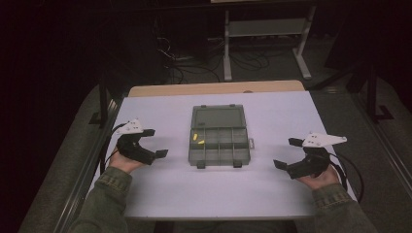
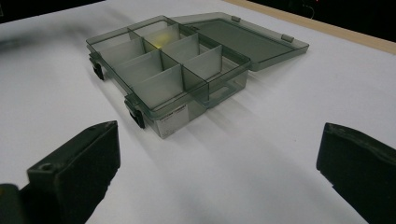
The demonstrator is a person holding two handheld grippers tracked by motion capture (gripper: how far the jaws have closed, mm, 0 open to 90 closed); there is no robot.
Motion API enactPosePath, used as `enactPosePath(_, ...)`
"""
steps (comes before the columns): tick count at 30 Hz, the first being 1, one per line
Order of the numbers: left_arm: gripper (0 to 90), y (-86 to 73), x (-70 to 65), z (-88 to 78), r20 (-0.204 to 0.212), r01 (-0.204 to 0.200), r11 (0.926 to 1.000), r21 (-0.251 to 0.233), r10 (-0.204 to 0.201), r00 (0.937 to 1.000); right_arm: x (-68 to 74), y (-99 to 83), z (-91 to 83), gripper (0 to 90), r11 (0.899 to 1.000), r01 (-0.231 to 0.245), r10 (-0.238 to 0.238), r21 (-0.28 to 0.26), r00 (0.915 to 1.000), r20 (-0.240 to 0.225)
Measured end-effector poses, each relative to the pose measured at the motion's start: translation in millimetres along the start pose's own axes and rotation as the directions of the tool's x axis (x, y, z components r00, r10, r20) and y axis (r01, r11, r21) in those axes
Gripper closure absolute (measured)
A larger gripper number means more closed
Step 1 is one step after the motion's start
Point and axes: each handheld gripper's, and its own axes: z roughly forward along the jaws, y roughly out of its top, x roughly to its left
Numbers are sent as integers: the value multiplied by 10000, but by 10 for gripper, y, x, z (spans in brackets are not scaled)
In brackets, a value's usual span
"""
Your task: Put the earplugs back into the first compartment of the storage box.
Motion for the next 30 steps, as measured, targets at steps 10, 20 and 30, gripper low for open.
enactPosePath(10,0,-206,-43,-216,-474,257,9956,-902,-301,9984,3,1,-6,0,10000,-9,9,-32,10000,18)
enactPosePath(20,0,-386,-113,-445,-1131,364,9834,-1777,-572,9919,8,0,-14,0,10000,-14,14,-99,10000,8)
enactPosePath(30,0,-496,-136,-538,-1634,572,9727,-2249,-955,9819,13,-2,-14,0,9999,-13,13,-101,10000,14)
